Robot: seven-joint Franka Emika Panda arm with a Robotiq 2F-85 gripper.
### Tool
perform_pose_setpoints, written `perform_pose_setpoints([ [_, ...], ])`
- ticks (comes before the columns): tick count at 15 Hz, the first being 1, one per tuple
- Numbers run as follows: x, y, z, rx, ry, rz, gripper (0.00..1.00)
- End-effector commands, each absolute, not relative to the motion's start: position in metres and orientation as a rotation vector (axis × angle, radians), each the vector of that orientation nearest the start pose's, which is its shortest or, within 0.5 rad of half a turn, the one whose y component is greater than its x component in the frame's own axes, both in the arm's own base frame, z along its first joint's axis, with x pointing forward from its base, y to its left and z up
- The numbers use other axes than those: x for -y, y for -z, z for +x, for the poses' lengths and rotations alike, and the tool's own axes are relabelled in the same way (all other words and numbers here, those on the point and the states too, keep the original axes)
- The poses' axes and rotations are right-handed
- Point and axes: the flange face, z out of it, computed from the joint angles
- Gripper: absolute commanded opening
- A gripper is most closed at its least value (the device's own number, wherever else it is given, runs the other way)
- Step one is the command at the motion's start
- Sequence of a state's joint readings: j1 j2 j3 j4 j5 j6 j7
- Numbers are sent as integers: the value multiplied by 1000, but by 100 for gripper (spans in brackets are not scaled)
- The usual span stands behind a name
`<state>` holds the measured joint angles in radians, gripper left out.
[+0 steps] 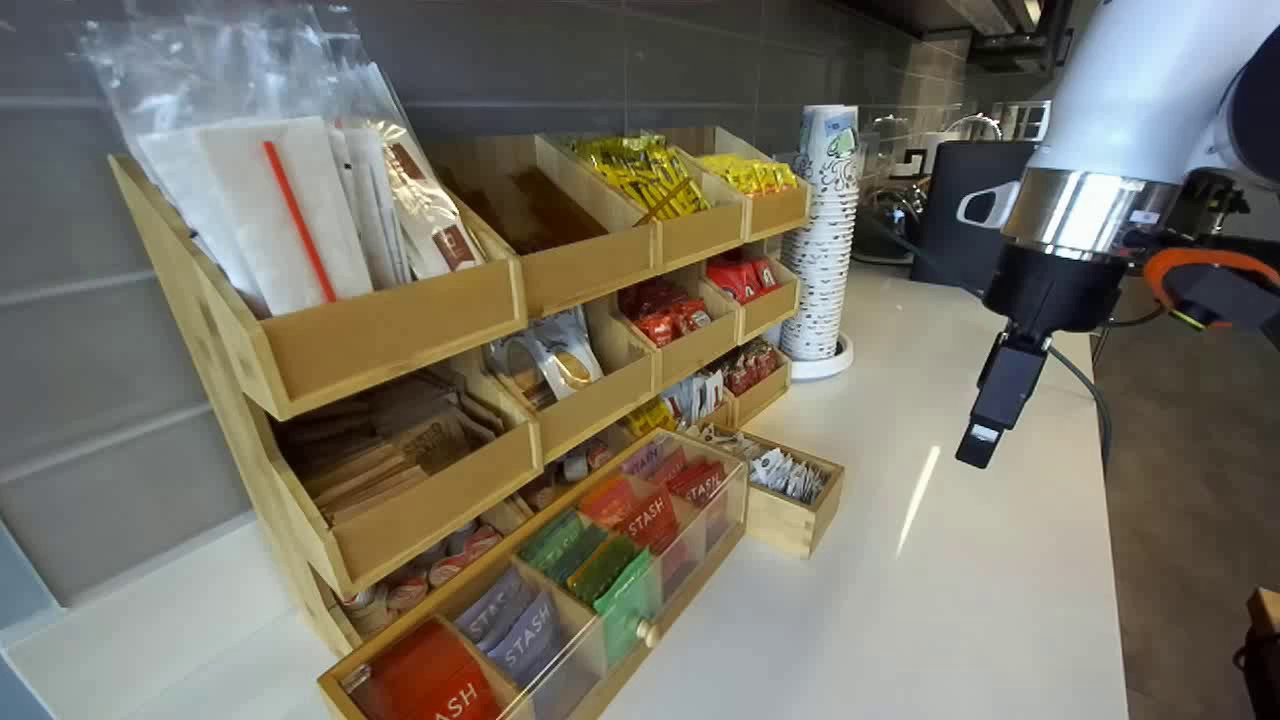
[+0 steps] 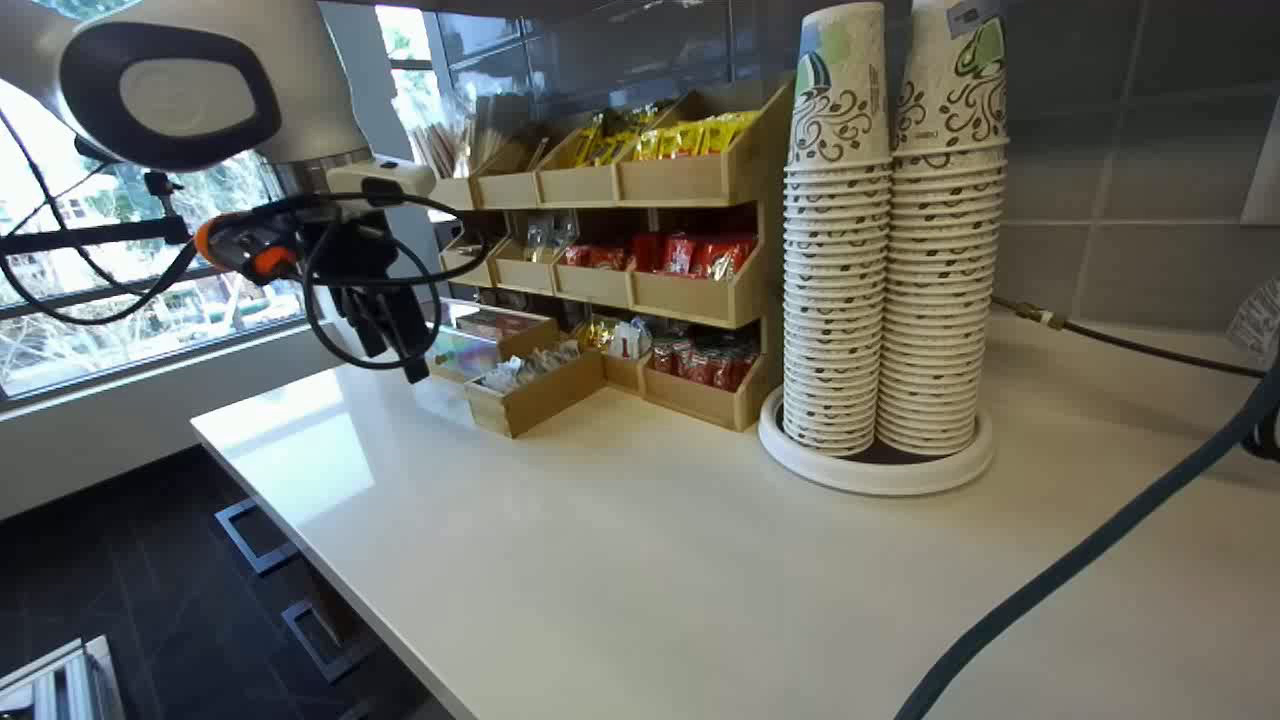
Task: Pick up one packet of the white item on the top shelf in the first box to the far right
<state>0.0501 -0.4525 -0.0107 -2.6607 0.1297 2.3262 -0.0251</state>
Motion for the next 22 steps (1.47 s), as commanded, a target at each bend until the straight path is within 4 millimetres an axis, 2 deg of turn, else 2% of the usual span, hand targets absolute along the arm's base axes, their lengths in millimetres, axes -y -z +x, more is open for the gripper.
perform_pose_setpoints([
  [1, -18, -396, 393, -27, 176, -3031, 100],
  [6, -18, -396, 393, -27, 176, -3032, 100],
  [8, -37, -404, 395, 49, 216, -3032, 100],
  [11, -76, -427, 396, 263, 312, -3016, 100],
  [16, -138, -478, 406, 504, 552, -2968, 100],
  [22, -203, -539, 424, 651, 819, -2818, 100],
])
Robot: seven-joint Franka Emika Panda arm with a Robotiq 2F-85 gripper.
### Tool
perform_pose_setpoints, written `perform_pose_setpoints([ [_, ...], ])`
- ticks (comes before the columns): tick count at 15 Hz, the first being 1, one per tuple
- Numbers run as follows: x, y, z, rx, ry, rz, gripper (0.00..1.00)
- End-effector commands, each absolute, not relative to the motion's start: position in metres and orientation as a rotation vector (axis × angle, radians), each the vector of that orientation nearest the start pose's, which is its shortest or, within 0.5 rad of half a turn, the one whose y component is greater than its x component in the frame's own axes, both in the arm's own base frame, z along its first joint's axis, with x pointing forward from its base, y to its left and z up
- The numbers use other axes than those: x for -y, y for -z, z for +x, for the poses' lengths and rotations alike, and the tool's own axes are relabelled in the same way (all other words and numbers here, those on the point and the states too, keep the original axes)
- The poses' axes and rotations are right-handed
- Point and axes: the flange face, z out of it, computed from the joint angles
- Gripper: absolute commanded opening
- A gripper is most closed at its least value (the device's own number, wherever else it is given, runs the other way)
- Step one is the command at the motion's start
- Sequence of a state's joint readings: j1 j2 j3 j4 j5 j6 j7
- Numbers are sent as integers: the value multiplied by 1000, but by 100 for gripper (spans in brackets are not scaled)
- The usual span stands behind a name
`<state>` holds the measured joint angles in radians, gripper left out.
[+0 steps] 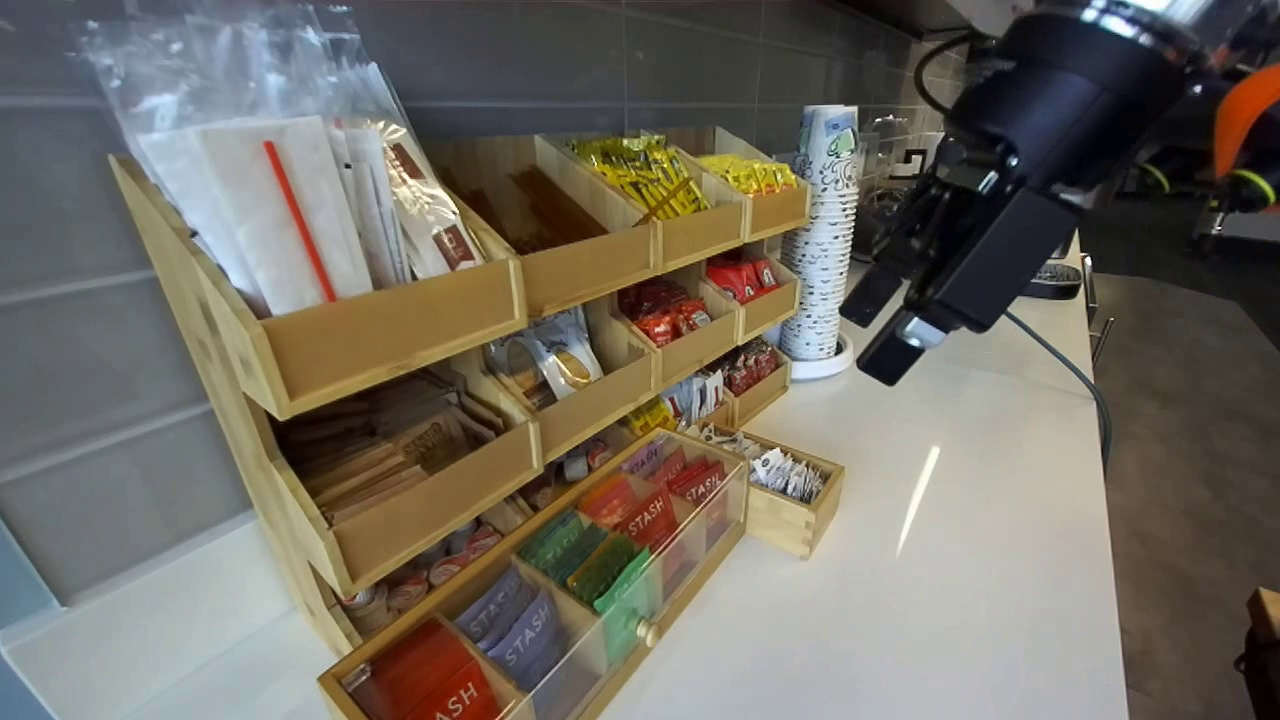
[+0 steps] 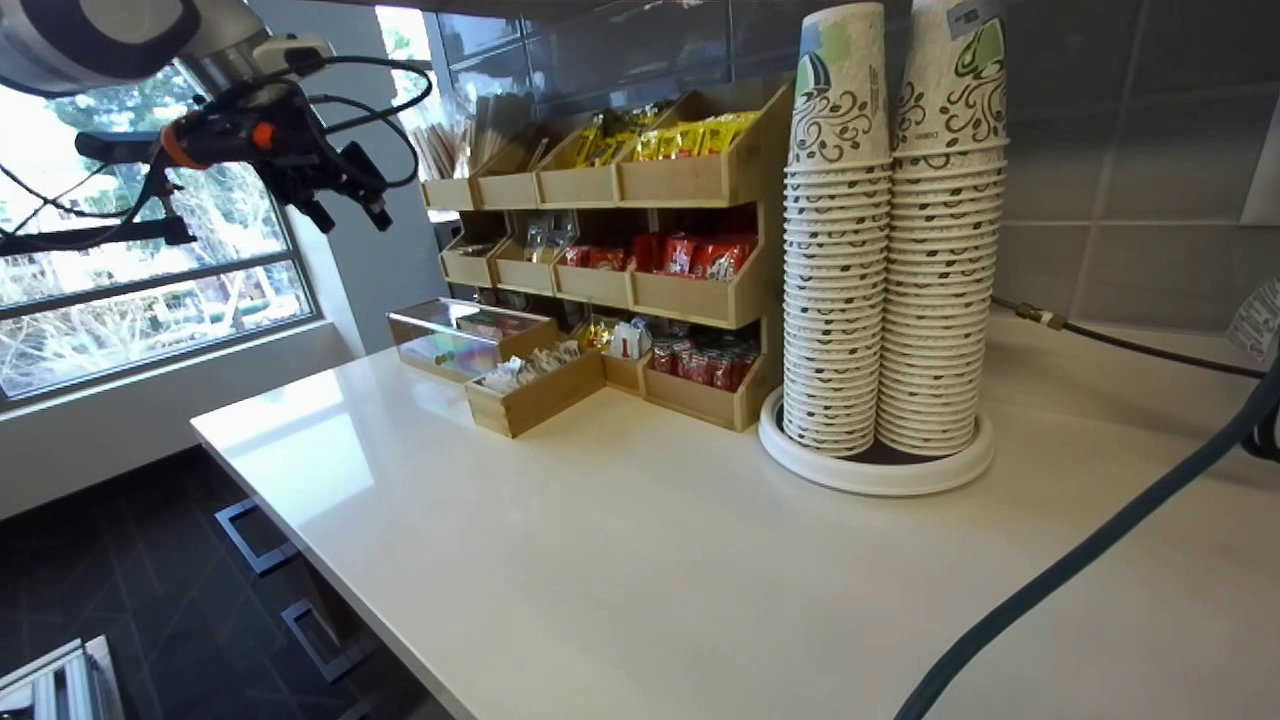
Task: Pick up one packet of the white item on the top shelf in the first box to the far right
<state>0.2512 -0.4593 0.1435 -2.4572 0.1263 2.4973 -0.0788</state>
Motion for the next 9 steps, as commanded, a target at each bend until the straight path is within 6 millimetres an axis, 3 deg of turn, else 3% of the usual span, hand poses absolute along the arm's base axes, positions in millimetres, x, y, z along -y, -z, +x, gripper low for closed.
perform_pose_setpoints([
  [1, -212, -550, 425, 676, 829, -2790, 100],
  [2, -218, -555, 425, 696, 837, -2783, 100],
  [3, -205, -544, 415, 648, 817, -2823, 100],
  [9, -206, -544, 415, 650, 814, -2822, 100],
])
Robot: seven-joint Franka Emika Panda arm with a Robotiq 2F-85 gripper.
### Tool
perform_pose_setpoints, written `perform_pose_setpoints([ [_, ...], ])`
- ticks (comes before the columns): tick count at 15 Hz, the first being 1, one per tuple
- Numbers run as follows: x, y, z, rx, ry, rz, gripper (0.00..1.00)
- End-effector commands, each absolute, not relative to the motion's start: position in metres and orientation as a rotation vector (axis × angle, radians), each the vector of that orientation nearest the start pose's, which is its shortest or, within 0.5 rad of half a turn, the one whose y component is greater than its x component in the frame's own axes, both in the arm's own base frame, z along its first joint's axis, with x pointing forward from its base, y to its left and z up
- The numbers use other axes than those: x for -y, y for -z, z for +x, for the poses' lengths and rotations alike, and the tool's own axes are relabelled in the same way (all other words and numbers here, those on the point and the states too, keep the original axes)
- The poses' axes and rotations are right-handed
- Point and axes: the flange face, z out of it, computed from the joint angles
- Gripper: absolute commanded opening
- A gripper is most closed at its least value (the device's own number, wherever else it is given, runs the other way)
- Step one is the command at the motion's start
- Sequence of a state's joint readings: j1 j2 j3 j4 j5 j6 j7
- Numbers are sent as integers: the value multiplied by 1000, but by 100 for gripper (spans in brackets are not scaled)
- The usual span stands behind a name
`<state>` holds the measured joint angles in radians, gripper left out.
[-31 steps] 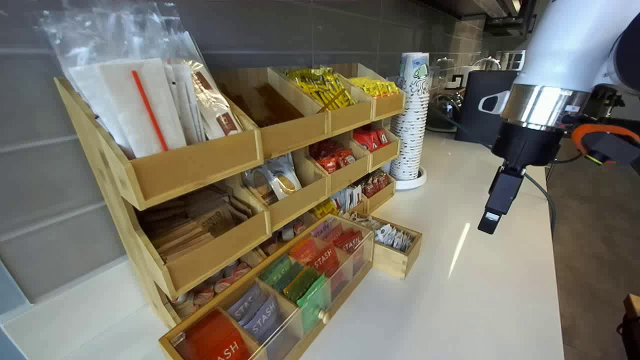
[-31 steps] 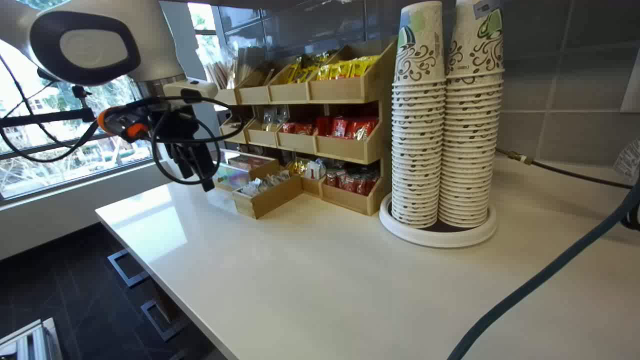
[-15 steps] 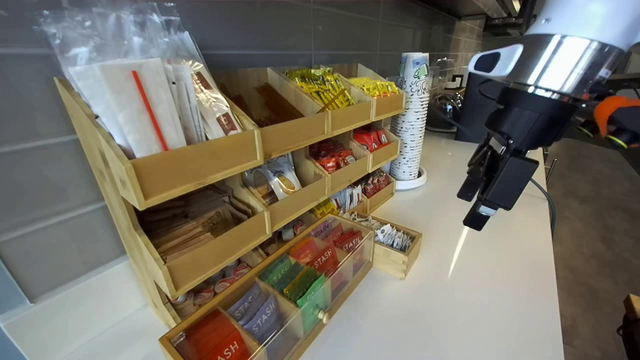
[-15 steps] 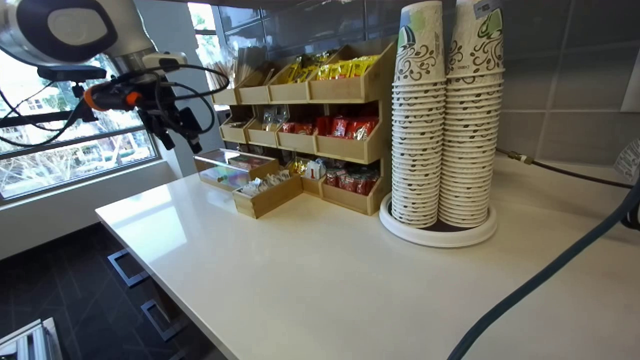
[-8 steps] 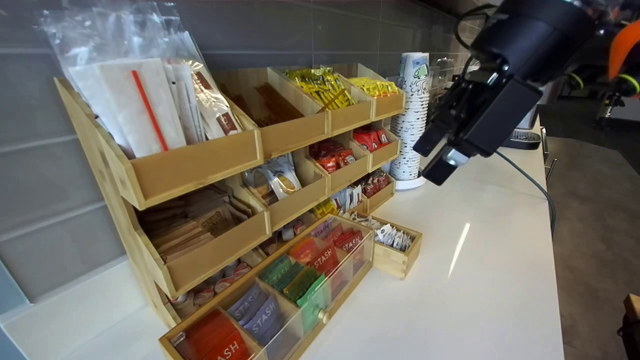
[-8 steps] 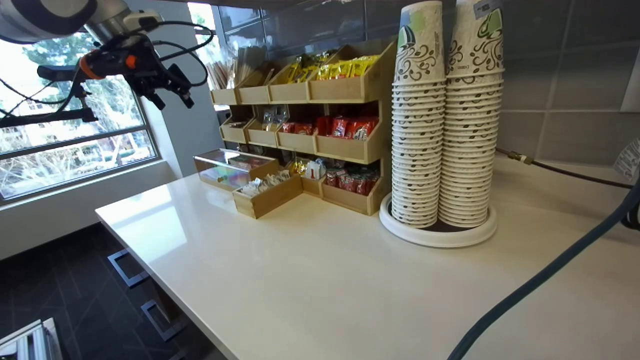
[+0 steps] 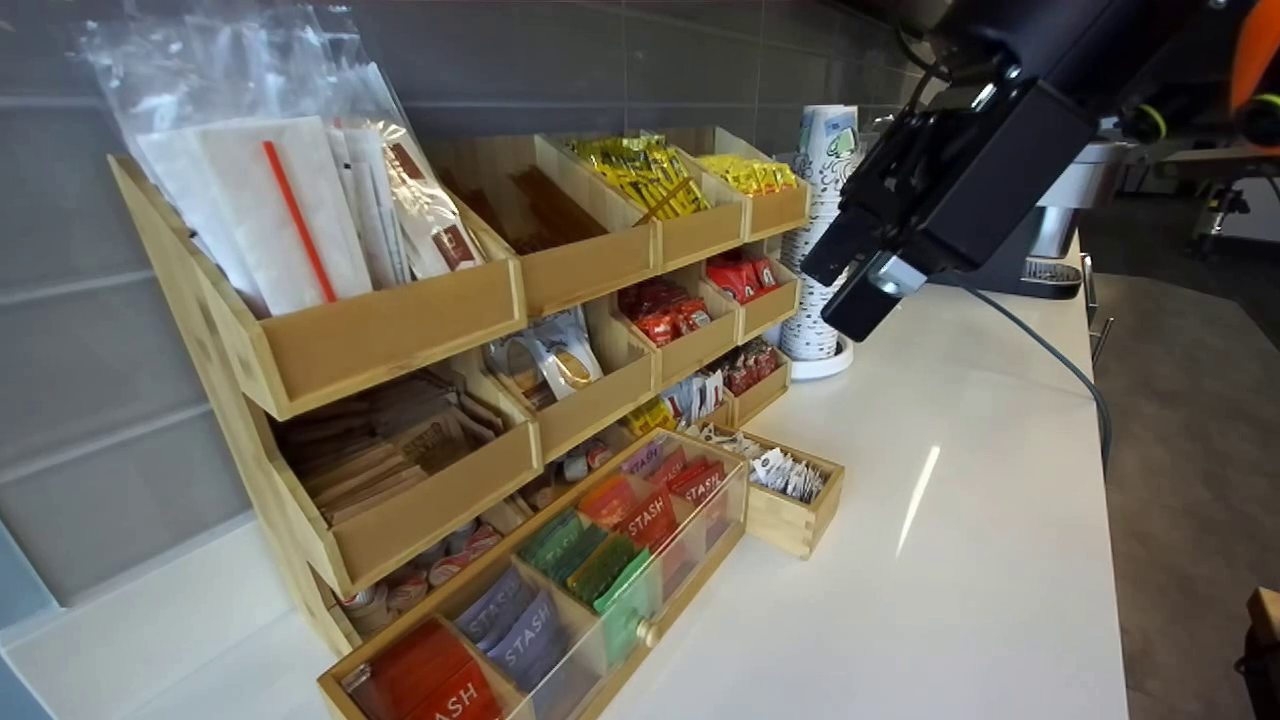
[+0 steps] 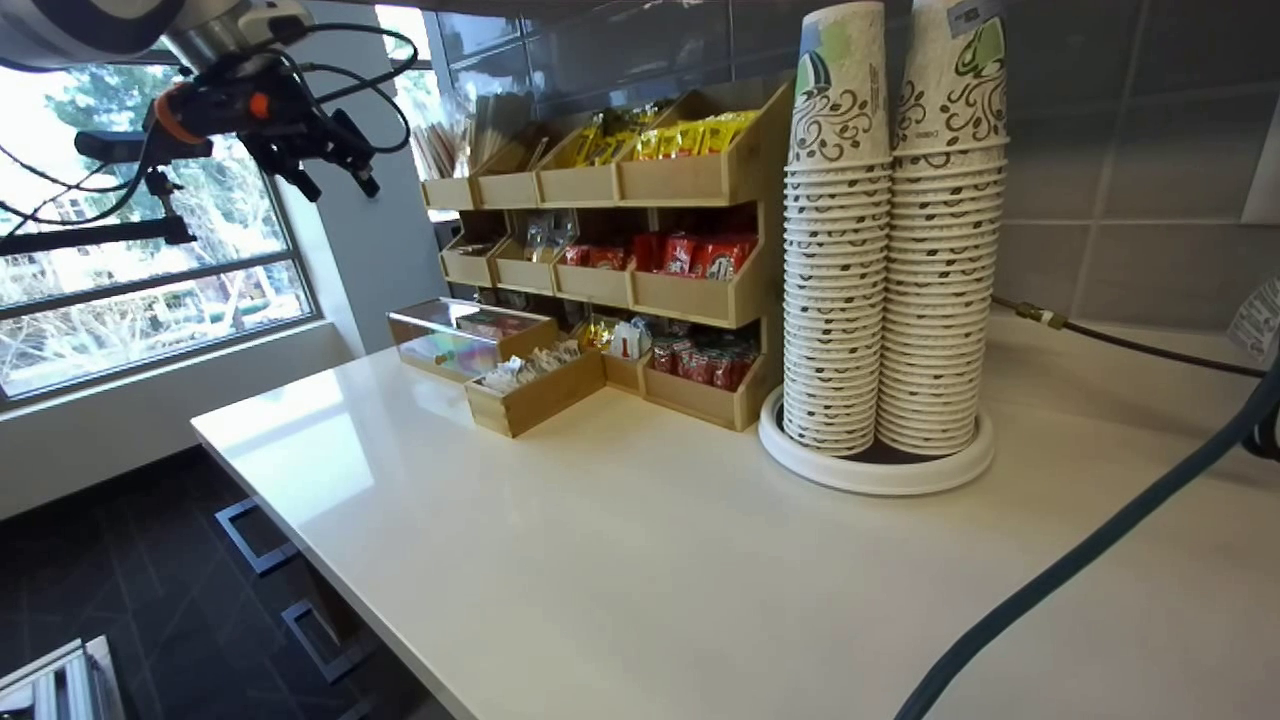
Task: Pick up one packet of the white item on the top shelf in the first box to the far right
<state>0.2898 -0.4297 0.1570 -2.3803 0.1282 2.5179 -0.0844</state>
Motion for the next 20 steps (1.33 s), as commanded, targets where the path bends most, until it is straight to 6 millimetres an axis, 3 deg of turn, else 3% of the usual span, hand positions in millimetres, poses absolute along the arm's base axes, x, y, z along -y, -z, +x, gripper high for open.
perform_pose_setpoints([
  [1, -213, -551, 419, 640, 865, -2758, 100],
  [7, -245, -607, 448, 792, 1239, -2530, 100],
  [11, -261, -623, 472, 884, 1384, -2432, 100],
  [15, -270, -624, 494, 889, 1469, -2383, 100],
  [20, -270, -598, 515, 788, 1497, -2371, 100],
])
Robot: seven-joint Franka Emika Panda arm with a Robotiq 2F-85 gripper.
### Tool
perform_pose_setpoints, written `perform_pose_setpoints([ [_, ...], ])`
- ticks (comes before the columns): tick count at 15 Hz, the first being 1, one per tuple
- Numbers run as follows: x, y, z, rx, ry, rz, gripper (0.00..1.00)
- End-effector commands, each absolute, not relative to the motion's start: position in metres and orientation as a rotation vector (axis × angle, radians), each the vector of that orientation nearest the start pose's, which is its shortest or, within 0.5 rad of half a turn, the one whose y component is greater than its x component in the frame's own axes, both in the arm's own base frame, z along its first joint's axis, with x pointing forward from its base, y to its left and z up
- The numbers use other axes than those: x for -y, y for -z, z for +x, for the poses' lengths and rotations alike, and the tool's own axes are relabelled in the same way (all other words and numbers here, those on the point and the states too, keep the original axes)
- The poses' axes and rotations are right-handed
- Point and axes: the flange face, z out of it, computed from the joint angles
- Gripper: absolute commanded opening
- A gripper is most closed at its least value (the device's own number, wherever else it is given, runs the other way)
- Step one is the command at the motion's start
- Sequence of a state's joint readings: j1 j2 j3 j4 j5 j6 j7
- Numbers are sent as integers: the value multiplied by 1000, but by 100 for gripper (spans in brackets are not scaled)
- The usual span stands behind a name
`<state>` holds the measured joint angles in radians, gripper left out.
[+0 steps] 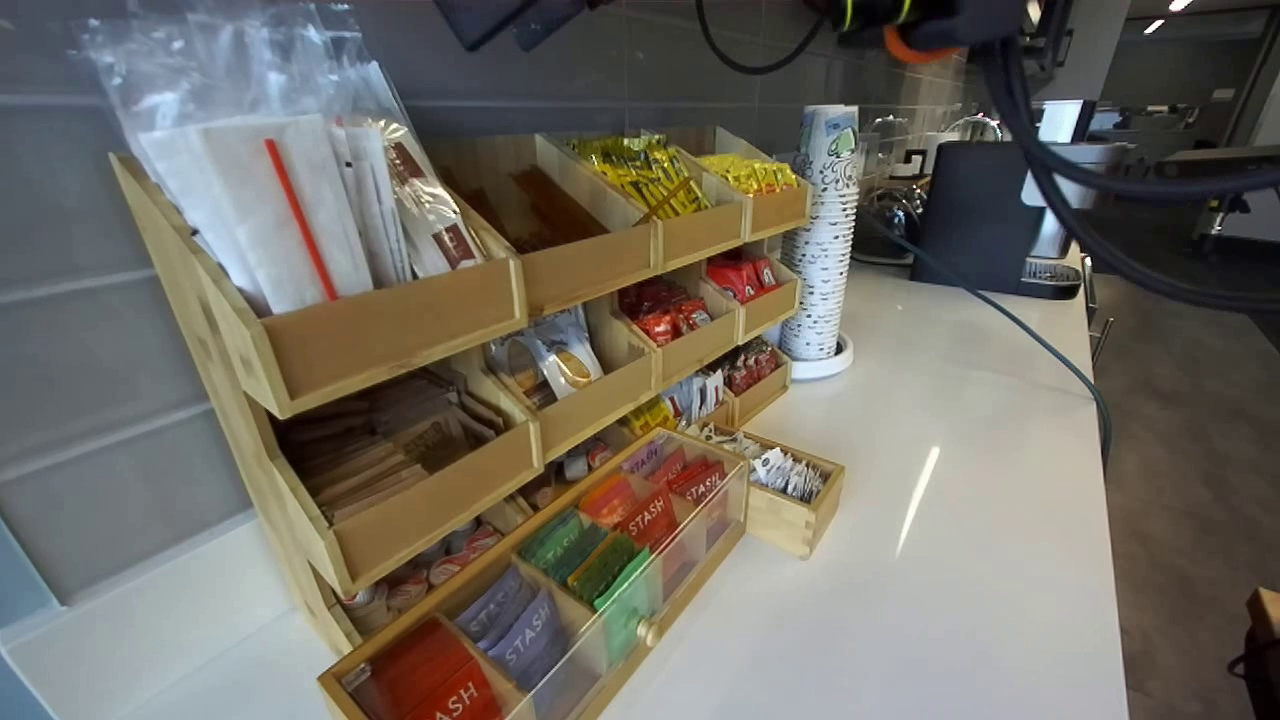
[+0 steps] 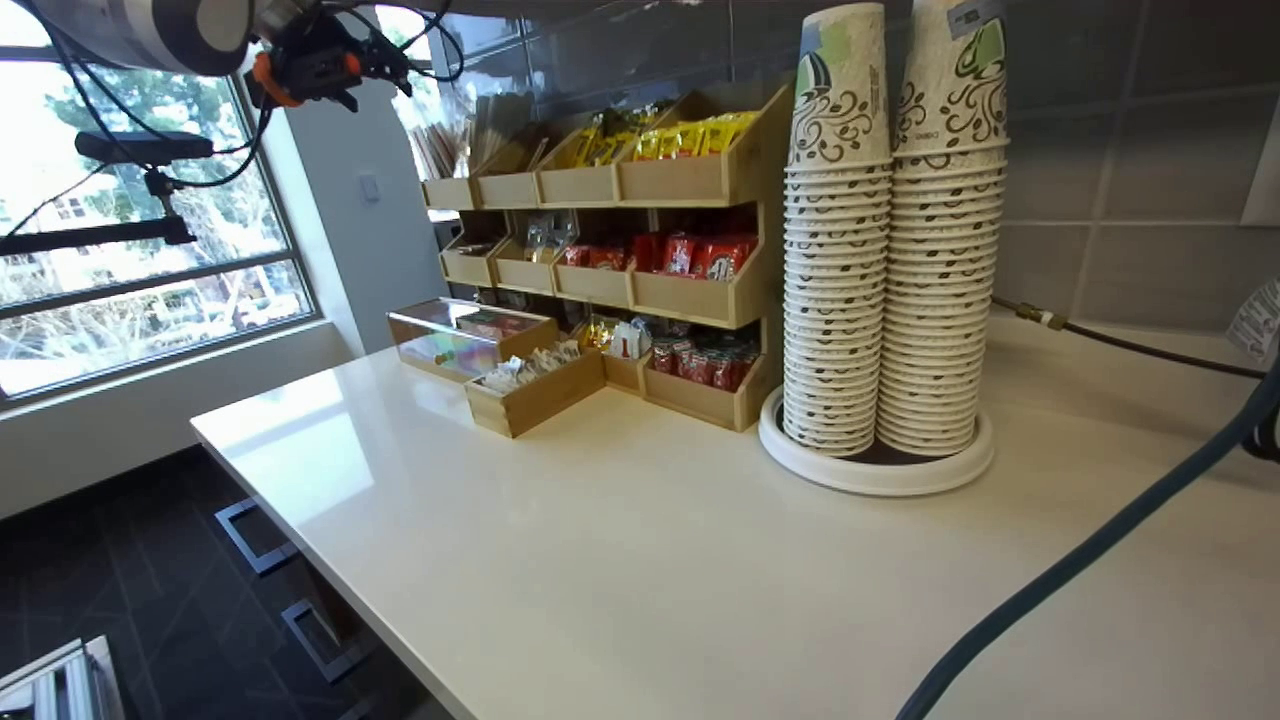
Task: Pick up one packet of the white item on the top shelf in the first box to the far right
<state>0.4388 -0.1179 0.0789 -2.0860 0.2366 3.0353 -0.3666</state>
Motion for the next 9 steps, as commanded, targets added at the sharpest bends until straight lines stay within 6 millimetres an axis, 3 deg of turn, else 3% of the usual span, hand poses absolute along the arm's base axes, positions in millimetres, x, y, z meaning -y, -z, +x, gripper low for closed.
perform_pose_setpoints([
  [1, -268, -593, 518, 760, 1500, -2371, 100],
  [9, -263, -586, 542, 658, 1593, -2343, 100],
])
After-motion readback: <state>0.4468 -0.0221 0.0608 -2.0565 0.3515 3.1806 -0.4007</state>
